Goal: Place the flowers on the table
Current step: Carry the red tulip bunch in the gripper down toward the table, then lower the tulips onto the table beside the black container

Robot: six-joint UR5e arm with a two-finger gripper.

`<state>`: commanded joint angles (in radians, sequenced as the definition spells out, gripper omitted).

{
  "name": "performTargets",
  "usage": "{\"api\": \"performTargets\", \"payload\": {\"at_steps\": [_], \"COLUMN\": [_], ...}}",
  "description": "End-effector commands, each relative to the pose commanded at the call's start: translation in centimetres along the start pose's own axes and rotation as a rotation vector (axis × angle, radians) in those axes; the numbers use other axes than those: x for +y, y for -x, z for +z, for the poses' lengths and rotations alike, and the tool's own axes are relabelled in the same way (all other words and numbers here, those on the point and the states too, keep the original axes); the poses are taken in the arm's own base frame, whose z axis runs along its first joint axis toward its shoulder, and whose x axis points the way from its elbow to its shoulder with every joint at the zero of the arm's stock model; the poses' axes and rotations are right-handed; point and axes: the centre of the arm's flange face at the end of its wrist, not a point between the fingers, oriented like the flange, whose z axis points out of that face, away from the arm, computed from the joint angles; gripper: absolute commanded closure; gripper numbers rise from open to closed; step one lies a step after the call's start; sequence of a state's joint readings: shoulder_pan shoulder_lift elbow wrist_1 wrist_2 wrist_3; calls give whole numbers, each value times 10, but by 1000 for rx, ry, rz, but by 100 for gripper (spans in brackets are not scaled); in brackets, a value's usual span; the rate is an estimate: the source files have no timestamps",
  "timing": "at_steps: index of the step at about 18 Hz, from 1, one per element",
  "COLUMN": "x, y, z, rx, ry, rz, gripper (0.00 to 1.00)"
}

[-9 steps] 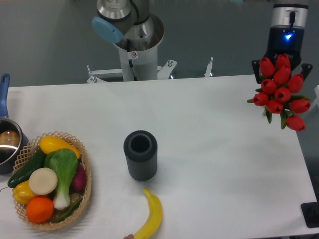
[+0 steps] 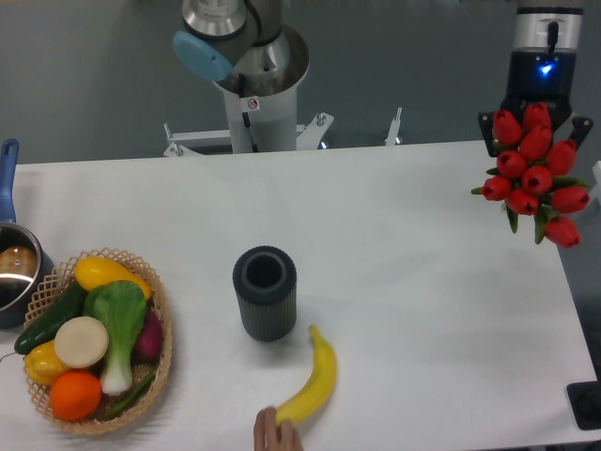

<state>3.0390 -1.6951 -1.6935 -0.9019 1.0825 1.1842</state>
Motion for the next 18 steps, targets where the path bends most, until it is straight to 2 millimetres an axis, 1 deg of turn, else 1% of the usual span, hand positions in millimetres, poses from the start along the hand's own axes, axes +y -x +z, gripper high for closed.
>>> {"api": "performTargets", "payload": {"at_steps": [3, 5, 7, 8, 11, 12, 14, 17, 18], "x": [-20, -29, -48, -53, -56, -55, -53, -58, -56], "y": [-20, -38, -61, -69, -88, -90, -97, -120, -126], "z": [20, 52, 78, 90, 125, 131, 150, 186, 198], "rx": [-12, -3, -1, -1, 26, 29, 24, 15, 23], "ry": [134, 250, 349, 390, 463, 483, 555, 680, 702], "rz": [67, 121, 194, 221, 264, 272, 302, 386, 399], "gripper": [55, 55, 56, 55, 55, 55, 55, 55, 55]}}
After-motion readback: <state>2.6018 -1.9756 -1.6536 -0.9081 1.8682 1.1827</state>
